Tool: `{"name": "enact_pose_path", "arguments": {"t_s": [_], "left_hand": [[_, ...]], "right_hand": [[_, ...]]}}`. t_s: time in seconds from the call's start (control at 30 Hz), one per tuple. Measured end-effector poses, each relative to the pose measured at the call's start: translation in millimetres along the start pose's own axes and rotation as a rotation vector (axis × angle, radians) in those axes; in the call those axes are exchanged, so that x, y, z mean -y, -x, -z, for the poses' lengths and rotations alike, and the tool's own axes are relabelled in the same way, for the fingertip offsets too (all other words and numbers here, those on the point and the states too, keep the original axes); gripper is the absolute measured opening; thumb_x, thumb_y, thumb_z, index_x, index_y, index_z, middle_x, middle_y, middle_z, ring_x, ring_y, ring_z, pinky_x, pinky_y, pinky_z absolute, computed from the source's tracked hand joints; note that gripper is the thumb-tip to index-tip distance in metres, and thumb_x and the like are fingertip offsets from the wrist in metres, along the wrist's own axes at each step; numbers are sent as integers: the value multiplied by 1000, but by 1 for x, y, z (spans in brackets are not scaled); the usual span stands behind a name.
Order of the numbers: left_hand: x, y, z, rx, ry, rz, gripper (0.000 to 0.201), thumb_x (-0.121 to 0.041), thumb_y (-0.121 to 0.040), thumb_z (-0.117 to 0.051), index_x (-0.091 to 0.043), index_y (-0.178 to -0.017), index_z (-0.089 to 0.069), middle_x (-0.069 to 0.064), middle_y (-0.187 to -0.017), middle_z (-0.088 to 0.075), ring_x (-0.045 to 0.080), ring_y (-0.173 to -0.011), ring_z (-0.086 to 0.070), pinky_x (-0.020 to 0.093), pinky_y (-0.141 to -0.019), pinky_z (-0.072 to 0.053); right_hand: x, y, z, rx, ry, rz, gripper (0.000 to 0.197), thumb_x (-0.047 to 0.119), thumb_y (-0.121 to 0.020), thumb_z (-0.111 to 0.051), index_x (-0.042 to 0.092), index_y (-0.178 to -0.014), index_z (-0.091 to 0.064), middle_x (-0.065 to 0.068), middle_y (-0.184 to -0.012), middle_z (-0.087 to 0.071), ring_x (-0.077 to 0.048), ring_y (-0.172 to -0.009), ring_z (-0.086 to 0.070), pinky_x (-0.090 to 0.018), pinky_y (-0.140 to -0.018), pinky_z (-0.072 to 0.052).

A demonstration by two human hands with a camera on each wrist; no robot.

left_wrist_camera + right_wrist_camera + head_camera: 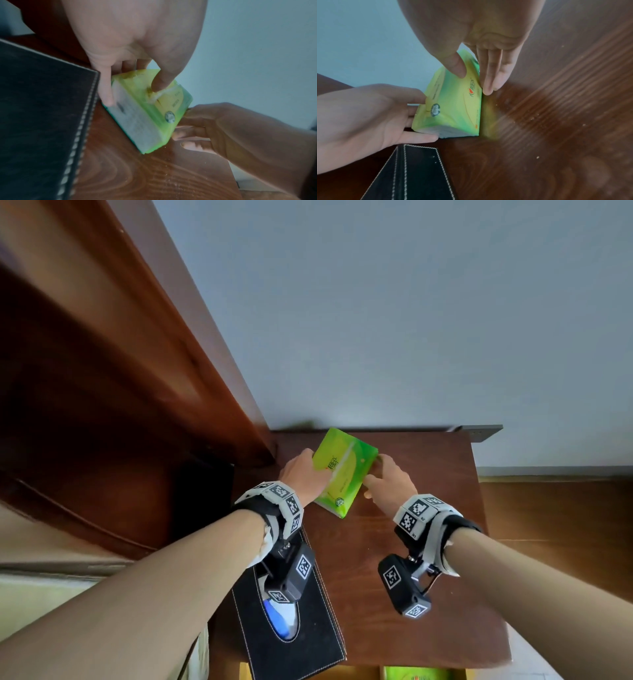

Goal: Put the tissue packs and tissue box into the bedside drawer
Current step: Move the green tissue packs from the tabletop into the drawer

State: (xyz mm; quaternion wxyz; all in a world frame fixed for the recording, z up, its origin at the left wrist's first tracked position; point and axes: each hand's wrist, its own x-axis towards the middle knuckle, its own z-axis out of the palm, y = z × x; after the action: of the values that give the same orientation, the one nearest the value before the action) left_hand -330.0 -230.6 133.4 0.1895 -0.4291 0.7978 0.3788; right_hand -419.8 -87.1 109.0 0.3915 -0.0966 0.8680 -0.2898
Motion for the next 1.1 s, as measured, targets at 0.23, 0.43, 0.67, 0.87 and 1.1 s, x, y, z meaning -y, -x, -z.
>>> {"name": "enact_pose_path", "arguments": {"t_s": [0.23, 0.43, 0.67, 0.87, 1.1], "left_hand": [[-26, 11, -13, 159, 324, 40, 37, -30, -73, -77, -16, -100, -56, 8, -100, -63, 29, -90, -67, 56, -72, -60], [-29, 42, -17, 238, 446, 38, 41, -24, -77, -82, -15, -104, -53, 4, -107, -59, 29, -102, -65, 53, -66, -61], [-1, 117, -34, 221, 471, -20, 58, -27, -70, -87, -14, -112, -49, 7, -112, -60, 25, -95, -68, 53, -63, -61], [30, 204, -63, 217, 573, -7, 63, -27, -72, -87, -16, -118, -45, 7, -114, -57, 25, -95, -68, 51, -64, -62], [71, 270, -116, 237, 489, -50, 54, -30, -75, -83, -18, -110, -44, 10, -110, -61, 30, -91, -71, 43, -58, -59]], "right_hand": [[-32, 4, 24, 5, -127, -65, 35, 18, -73, -42, 21, -105, -57, -7, -96, -71, -27, -73, -74, -46, -75, -61], [-51, 42, 43, -33, -190, 16, 38, 3, -80, -40, 20, -105, -62, -6, -84, -71, -26, -68, -74, -48, -73, -62], [-73, 118, 39, -72, -165, 128, 49, -4, -79, -37, 27, -105, -65, -1, -79, -72, -25, -77, -71, -45, -79, -60], [-117, 204, 22, -96, -126, 112, 52, -5, -81, -36, 19, -118, -64, 0, -82, -73, -22, -72, -72, -43, -77, -60], [-190, 265, 13, -61, -25, 24, 44, -1, -82, -42, 19, -114, -65, 3, -94, -72, -20, -82, -69, -43, -83, -57]]}}
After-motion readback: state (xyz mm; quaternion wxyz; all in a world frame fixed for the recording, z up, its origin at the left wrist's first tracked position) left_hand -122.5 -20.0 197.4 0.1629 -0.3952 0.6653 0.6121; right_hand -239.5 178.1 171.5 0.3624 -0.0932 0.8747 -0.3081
